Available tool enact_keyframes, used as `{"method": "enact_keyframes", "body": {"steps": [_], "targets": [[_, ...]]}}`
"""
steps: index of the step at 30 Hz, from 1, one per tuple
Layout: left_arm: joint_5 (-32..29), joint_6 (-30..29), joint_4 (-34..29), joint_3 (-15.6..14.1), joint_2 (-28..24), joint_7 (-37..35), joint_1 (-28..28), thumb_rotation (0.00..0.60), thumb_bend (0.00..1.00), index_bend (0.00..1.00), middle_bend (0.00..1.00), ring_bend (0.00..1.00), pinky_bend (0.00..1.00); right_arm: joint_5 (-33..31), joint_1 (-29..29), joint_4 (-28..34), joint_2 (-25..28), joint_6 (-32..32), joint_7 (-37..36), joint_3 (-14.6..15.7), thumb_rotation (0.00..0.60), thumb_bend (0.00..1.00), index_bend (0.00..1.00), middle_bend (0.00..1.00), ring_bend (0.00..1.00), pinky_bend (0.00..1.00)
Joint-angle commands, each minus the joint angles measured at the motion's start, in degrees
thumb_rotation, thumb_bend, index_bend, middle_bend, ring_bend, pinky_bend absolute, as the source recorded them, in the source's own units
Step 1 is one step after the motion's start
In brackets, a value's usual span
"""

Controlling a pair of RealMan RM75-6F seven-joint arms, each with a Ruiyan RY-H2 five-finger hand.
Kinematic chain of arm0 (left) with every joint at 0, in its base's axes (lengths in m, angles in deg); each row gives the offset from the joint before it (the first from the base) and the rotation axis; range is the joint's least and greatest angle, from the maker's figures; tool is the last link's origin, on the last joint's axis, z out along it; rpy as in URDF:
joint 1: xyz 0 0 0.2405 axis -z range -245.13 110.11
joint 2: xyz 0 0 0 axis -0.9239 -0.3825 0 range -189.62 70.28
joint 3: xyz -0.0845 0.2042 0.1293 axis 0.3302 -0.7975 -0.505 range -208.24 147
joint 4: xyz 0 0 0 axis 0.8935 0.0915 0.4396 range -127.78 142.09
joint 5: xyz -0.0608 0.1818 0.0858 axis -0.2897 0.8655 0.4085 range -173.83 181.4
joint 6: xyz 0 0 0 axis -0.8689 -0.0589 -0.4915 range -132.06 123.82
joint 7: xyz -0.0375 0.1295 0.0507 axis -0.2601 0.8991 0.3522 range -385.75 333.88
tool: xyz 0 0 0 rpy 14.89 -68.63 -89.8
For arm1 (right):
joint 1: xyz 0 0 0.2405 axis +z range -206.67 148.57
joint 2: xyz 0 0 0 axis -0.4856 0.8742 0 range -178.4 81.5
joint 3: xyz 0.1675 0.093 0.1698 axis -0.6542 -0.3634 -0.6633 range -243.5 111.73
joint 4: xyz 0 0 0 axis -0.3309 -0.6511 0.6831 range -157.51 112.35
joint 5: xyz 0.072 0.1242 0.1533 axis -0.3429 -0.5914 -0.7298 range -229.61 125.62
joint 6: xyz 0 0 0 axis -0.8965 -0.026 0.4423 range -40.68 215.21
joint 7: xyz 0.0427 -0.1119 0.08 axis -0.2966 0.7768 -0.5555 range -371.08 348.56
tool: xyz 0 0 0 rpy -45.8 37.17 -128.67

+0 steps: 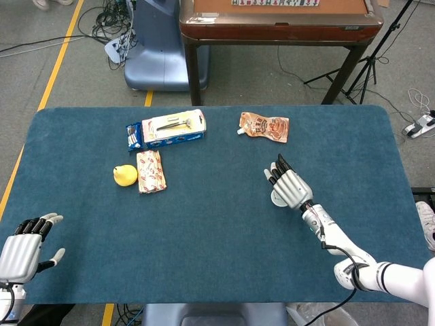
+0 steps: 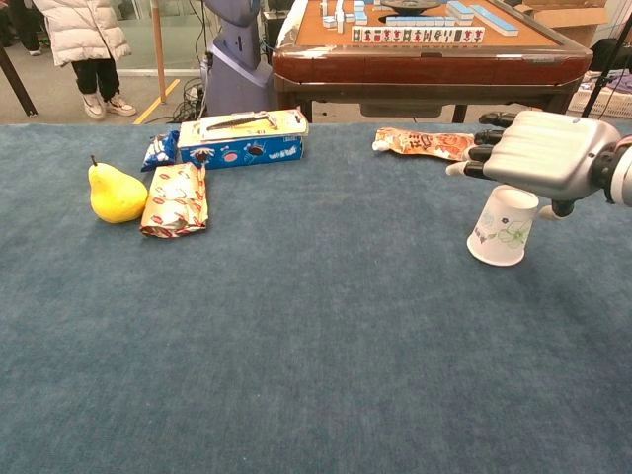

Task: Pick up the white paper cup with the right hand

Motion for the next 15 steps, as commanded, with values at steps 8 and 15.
{"method": "enact_keyframes", "body": {"steps": [8, 15], "targets": [[-0.14, -0.19, 0.12, 0.85, 0.01, 0.02, 0.47, 0.6, 0.2, 0.25, 0.22, 0.21, 0.18, -0.1, -5.34, 9.64, 7.07, -8.14, -11.38, -2.52, 0.6, 0.18, 0.0, 0.12, 0.06, 0.0], [-0.51, -0.05, 0.23, 1.7, 0.35, 0.39, 1.13, 0.6, 0.2, 0.25, 0.22, 0.21, 0.18, -0.19, -11.73, 16.26, 13.02, -12.93, -27.05, -3.6, 0.6, 0.19, 0.04, 0.21, 0.14, 0.07]]}}
